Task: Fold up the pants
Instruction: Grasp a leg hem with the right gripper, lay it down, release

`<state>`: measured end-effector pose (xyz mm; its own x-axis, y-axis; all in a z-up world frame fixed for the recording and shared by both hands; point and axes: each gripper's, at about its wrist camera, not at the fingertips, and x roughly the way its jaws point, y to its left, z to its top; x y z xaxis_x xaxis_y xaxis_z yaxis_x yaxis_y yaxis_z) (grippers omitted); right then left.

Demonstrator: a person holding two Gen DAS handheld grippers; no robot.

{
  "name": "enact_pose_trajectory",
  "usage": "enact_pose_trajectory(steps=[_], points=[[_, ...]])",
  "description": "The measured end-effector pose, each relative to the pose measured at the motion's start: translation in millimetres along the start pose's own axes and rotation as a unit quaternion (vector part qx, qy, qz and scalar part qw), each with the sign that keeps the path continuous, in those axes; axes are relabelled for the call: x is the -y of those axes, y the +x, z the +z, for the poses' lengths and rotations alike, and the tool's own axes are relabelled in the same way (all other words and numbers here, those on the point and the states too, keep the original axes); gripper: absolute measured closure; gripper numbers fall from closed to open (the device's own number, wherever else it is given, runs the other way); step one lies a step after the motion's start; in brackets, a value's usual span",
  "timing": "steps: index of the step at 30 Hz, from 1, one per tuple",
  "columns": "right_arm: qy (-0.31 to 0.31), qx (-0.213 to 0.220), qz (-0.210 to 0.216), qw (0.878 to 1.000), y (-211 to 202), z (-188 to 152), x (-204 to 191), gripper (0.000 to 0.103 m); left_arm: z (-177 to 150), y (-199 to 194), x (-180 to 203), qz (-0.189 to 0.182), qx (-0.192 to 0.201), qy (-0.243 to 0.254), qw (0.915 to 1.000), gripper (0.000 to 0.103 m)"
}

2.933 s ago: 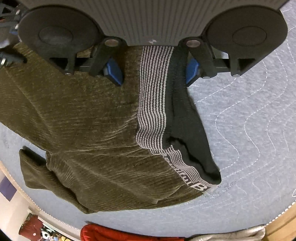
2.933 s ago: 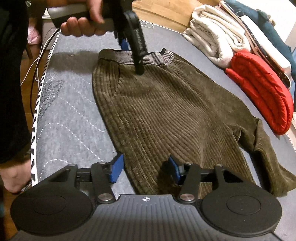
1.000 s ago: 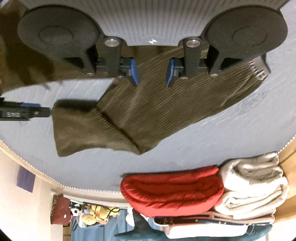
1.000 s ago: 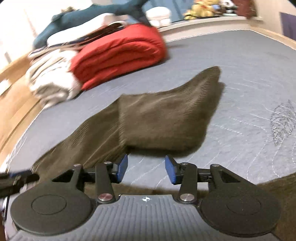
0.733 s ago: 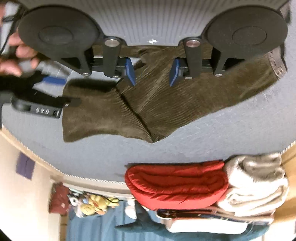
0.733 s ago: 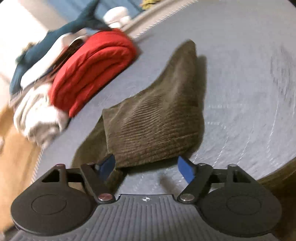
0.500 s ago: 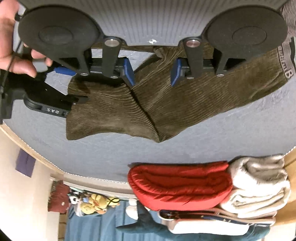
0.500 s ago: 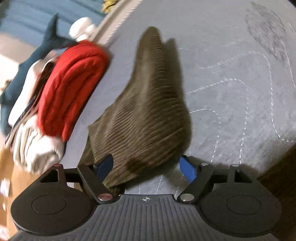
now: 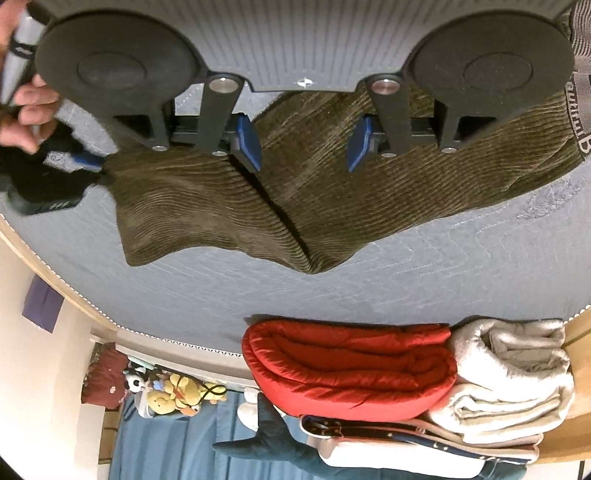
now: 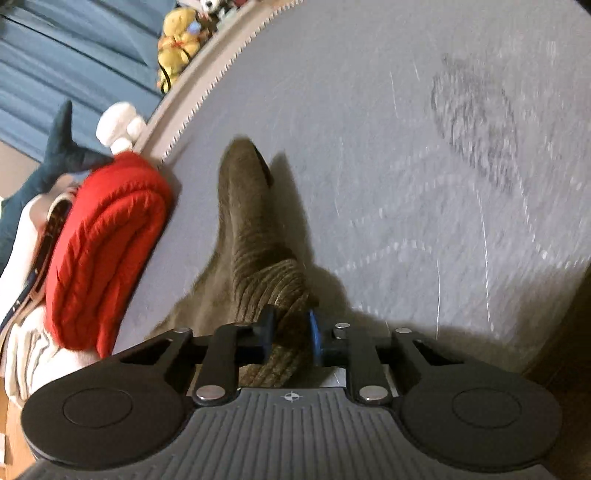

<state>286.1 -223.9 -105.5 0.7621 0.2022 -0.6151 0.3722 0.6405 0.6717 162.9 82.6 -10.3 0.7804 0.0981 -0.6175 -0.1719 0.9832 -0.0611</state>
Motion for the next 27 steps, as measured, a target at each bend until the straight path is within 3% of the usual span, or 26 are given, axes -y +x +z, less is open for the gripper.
enact_pose_trajectory(steps=[4,7,9,10,13,14,15,17,19,22,23,24,27], points=[[-0.061,0.055,0.023,0.996,-23.4,5.1,-26.9,0.088,0.6,6.6,-0.2,0.001,-0.002,0.004,1.0000,0.046],[-0.169,0.108,0.056,0.978,-40.7,-1.4,-60.8,0.089,2.4,8.5,-5.5,0.005,-0.001,-0.002,1.0000,0.045],[-0.279,0.151,0.077,0.945,-51.5,-18.4,-87.2,0.091,4.8,9.2,-12.2,0.013,0.001,-0.012,0.9998,0.040],[-0.339,0.176,0.094,0.919,-58.1,-32.3,-99.4,0.100,6.0,9.5,-15.1,0.017,0.001,-0.018,0.9997,0.040],[-0.457,0.190,0.161,0.854,-73.1,-70.1,-122.5,0.103,10.6,11.3,-28.3,0.026,-0.002,-0.047,0.9986,0.040],[-0.476,0.171,0.186,0.842,-74.0,-80.6,-126.9,0.103,11.8,12.1,-33.0,0.029,-0.004,-0.058,0.9979,0.040],[-0.483,0.147,0.197,0.840,-71.3,-86.3,-130.1,0.103,13.2,12.6,-37.1,0.032,-0.006,-0.066,0.9973,0.040],[-0.481,0.106,0.179,0.852,-57.2,-93.2,-131.7,0.103,14.6,13.8,-44.9,0.036,-0.012,-0.080,0.9961,0.040],[-0.446,0.076,0.148,0.879,-43.1,-86.4,-126.6,0.103,15.0,13.7,-49.4,0.036,-0.016,-0.090,0.9951,0.040],[-0.328,0.047,0.123,0.935,-34.7,-50.8,-105.7,0.083,14.9,13.1,-53.1,0.032,-0.021,-0.101,0.9942,0.039],[-0.280,0.049,0.116,0.952,-35.4,-34.9,-96.4,0.073,14.9,13.2,-53.2,0.031,-0.022,-0.101,0.9942,0.039],[-0.239,0.054,0.107,0.963,-36.8,-21.0,-87.9,0.065,15.0,13.3,-52.3,0.029,-0.022,-0.100,0.9944,0.039],[-0.143,0.066,0.082,0.984,-43.7,10.1,-58.2,0.058,13.5,14.4,-47.8,0.023,-0.025,-0.093,0.9951,0.038]])
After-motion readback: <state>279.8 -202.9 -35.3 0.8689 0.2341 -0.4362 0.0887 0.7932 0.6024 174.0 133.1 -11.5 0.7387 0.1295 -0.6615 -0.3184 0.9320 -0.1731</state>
